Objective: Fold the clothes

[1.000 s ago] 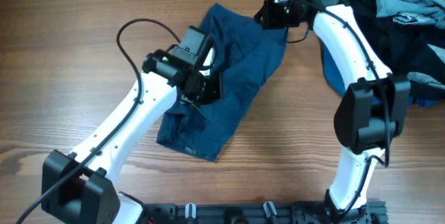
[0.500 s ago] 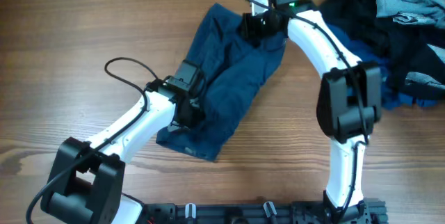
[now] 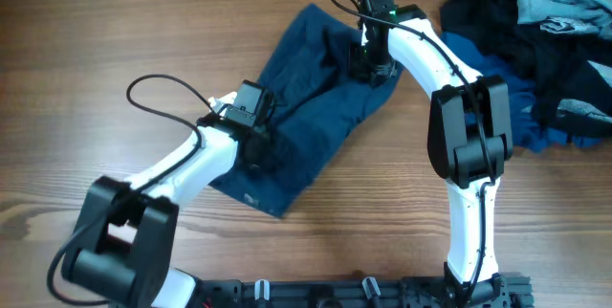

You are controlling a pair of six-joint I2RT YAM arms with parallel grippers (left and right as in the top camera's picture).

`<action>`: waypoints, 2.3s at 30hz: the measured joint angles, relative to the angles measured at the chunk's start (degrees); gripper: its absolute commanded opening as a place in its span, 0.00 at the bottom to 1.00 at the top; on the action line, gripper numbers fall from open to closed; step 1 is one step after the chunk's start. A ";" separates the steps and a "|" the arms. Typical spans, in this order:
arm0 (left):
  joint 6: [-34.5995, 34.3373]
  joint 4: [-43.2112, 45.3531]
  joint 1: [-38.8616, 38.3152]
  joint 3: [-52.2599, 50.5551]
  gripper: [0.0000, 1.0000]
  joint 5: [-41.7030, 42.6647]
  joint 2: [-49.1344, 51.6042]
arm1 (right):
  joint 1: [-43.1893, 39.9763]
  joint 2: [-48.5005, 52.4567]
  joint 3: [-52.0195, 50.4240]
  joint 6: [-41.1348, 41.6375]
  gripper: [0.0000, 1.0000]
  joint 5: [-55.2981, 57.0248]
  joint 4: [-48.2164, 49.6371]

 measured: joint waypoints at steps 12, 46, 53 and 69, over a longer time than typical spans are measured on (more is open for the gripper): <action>0.00 14.21 8.96 2.93 0.04 -0.98 7.78 | -0.07 -0.09 0.52 8.02 0.05 -1.01 -13.51; 23.02 -19.74 21.14 30.51 0.24 23.93 12.31 | 1.64 -0.61 -0.20 -5.73 0.05 -37.73 23.06; 23.65 -18.60 21.88 30.51 0.15 20.79 12.48 | 2.16 -3.56 -0.52 -12.57 0.40 -37.77 13.27; 17.33 -18.58 27.47 30.51 0.04 19.91 12.52 | 16.13 -3.65 -0.57 -16.96 0.31 -24.52 13.55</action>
